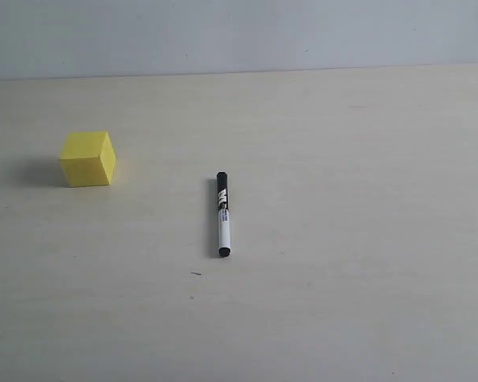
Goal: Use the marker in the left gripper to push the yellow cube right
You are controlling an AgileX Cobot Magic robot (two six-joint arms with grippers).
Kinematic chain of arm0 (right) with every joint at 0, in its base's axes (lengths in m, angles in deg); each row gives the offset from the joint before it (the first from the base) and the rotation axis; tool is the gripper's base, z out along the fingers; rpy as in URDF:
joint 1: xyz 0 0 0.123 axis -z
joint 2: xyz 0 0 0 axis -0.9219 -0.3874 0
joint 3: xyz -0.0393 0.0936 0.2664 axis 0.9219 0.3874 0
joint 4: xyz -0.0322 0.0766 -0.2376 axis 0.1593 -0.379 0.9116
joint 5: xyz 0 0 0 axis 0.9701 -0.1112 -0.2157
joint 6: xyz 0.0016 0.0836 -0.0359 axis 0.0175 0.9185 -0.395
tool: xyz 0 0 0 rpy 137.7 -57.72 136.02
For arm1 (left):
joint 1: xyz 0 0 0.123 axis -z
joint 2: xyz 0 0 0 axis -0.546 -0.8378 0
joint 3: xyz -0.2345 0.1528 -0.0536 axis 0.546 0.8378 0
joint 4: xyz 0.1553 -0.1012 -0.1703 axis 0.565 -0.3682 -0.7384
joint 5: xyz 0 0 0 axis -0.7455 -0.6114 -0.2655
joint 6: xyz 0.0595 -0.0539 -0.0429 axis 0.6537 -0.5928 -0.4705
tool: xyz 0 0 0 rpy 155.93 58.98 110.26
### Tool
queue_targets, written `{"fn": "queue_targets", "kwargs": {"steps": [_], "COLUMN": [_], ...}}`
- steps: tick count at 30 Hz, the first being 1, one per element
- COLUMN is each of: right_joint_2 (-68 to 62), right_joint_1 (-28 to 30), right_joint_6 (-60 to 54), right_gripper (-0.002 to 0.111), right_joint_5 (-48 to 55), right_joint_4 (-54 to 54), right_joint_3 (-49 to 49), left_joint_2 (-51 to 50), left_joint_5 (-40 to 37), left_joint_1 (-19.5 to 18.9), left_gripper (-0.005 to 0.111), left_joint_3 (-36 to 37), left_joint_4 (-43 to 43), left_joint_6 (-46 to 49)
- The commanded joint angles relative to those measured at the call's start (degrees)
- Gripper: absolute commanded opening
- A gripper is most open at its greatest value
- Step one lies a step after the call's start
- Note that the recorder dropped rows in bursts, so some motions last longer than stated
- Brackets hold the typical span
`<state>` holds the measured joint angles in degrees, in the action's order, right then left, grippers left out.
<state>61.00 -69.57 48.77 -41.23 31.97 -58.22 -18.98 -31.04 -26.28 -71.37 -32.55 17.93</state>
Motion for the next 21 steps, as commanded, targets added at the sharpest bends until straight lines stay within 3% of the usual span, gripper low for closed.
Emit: {"fn": "queue_targets", "kwargs": {"steps": [1, 5, 12, 14, 17, 20, 21], "right_joint_2": [0.4, 0.4, 0.4, 0.4, 0.4, 0.4, 0.4], "right_joint_1": [0.4, 0.4, 0.4, 0.4, 0.4, 0.4, 0.4], "right_joint_6": [-0.1, -0.1, -0.1, -0.1, -0.1, -0.1, -0.1], "right_gripper": [0.000, 0.000, 0.000, 0.000, 0.000, 0.000, 0.000], "right_joint_5": [-0.1, -0.1, -0.1, -0.1, -0.1, -0.1, -0.1], "right_joint_4": [0.0, 0.0, 0.0, 0.0, 0.0, 0.0, 0.0], "right_joint_3": [0.3, 0.3, 0.3, 0.3, 0.3, 0.3, 0.3], "left_joint_2": [0.3, 0.3, 0.3, 0.3, 0.3, 0.3, 0.3], "left_joint_5": [8.2, 14.3, 15.3, 15.6, 9.6, 11.6, 14.2], "left_joint_1": [0.1, 0.1, 0.1, 0.1, 0.1, 0.1, 0.1], "left_gripper": [0.003, 0.003, 0.003, 0.003, 0.003, 0.003, 0.002], "left_joint_3": [0.1, 0.1, 0.1, 0.1, 0.1, 0.1, 0.1], "left_joint_4": [-0.3, -3.1, -3.9, -6.7, -12.0, -16.7, -19.7], "left_joint_6": [1.6, -0.2, -0.4, -2.4, -7.4, -9.1, -13.6]}}
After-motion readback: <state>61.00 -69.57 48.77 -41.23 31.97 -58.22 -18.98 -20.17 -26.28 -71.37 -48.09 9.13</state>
